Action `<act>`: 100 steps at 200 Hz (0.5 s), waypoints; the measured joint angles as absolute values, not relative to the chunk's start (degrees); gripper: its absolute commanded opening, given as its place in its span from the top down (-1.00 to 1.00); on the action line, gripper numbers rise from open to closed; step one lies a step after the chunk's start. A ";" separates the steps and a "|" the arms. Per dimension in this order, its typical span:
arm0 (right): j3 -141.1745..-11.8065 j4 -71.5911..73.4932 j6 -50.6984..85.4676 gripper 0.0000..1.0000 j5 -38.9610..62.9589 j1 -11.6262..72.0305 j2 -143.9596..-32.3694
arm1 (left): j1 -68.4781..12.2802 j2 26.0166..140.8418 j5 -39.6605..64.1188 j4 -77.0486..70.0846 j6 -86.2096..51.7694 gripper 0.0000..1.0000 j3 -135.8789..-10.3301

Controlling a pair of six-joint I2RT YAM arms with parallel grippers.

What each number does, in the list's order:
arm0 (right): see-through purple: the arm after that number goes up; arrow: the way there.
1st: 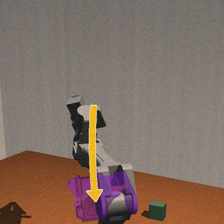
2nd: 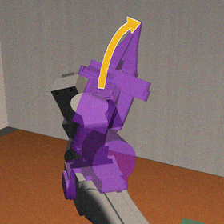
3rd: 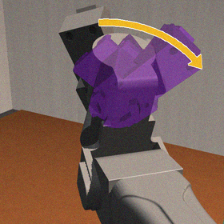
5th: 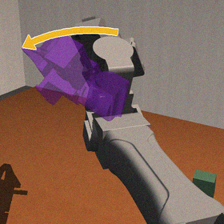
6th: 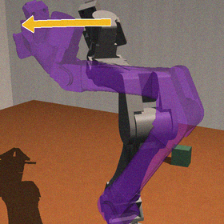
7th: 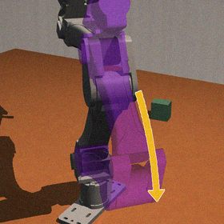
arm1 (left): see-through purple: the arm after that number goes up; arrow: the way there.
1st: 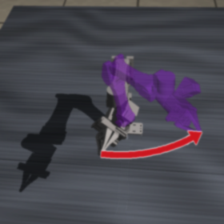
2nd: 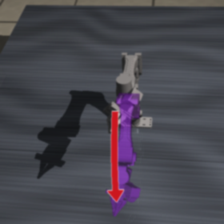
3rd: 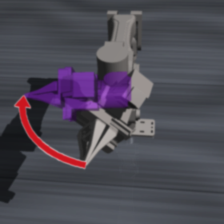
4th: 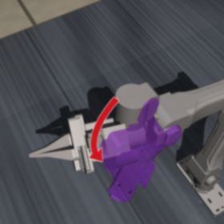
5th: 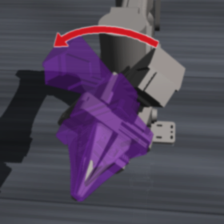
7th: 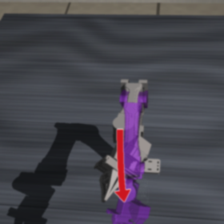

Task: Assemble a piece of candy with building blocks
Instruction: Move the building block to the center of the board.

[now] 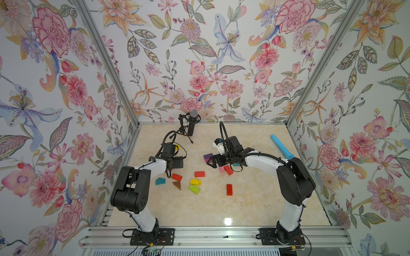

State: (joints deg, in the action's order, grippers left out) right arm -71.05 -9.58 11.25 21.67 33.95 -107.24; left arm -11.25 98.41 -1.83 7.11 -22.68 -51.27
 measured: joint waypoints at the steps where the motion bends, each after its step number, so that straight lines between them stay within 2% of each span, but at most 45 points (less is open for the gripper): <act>1: -70.91 -9.58 11.16 -0.99 21.67 33.80 -107.24 | -11.25 98.50 -1.87 7.14 -22.61 -0.84 -51.31; 29: -69.93 -10.07 10.44 -0.99 21.71 33.06 -107.24 | -11.25 100.18 -2.22 7.73 -21.54 -0.68 -52.27; 48: -69.95 -10.00 10.24 -0.99 21.91 33.34 -107.24 | -11.25 100.90 -1.96 7.03 -21.39 -0.40 -52.49; 100: -69.95 -10.02 10.26 -0.99 21.80 33.45 -106.76 | -11.25 101.49 -0.67 3.25 -21.71 0.19 -51.62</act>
